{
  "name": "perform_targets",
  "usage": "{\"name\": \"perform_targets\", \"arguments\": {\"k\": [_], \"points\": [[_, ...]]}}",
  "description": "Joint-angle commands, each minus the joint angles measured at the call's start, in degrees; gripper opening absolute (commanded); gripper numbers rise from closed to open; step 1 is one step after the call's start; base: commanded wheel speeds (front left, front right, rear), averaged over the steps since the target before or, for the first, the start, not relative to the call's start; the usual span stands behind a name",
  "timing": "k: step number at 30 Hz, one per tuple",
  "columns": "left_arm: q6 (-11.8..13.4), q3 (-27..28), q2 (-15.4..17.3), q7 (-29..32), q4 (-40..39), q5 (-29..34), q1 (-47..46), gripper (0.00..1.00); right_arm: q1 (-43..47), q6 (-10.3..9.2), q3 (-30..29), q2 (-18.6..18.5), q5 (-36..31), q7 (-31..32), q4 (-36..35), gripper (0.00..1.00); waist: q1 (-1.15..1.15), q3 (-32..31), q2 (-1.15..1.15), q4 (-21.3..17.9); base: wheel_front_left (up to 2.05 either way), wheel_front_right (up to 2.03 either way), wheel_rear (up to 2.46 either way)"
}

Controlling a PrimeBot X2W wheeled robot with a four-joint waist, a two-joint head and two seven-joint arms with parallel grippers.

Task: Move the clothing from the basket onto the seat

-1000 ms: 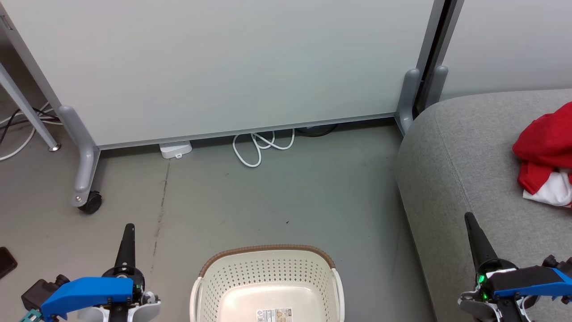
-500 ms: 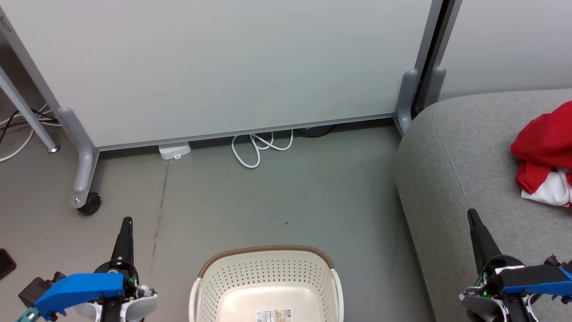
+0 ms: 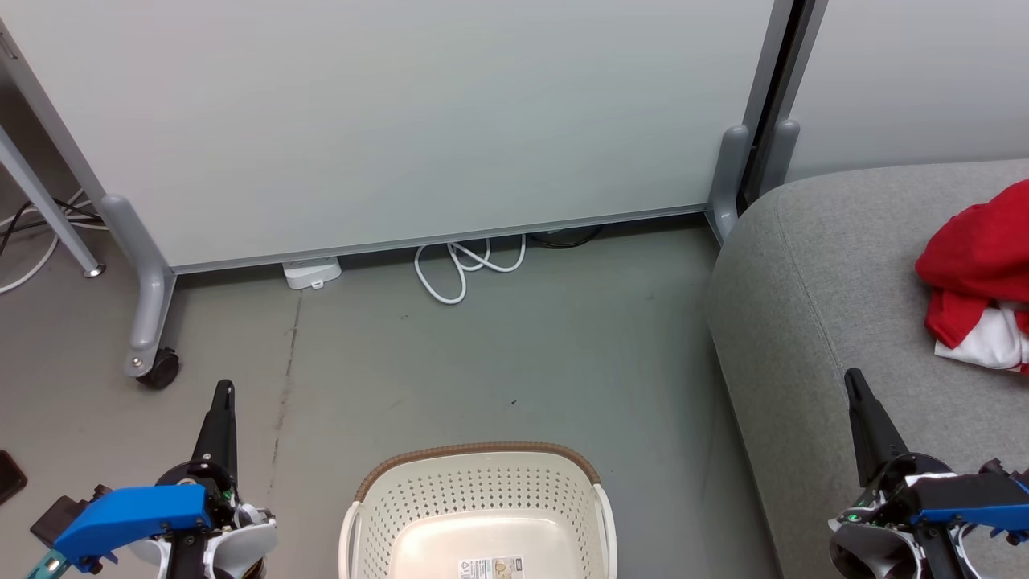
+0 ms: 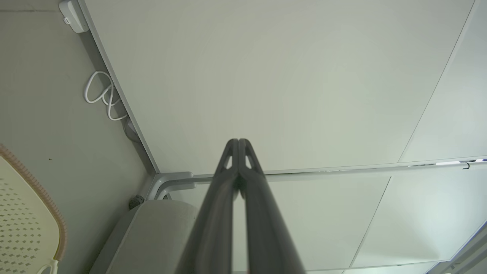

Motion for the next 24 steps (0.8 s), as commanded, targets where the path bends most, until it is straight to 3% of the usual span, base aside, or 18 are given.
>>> {"name": "perform_targets", "arguments": {"k": [1,24], "points": [[-0.2,0.2,0.1,0.4,-0.5,-1.1,-0.9,0.0,-0.7,0.04,-0.2,0.0,1.3,0.2,-0.2,0.0,0.0,0.0,0.0,0.0,0.0,0.0,0.0],[-0.2,0.5,0.1,1.1,-0.8,-3.5,-1.0,0.0,-0.8,0.04,-0.4,0.0,3.8,0.7,-0.2,0.0,0.0,-0.1,0.0,-0.1,0.0,0.0,0.0]]}}
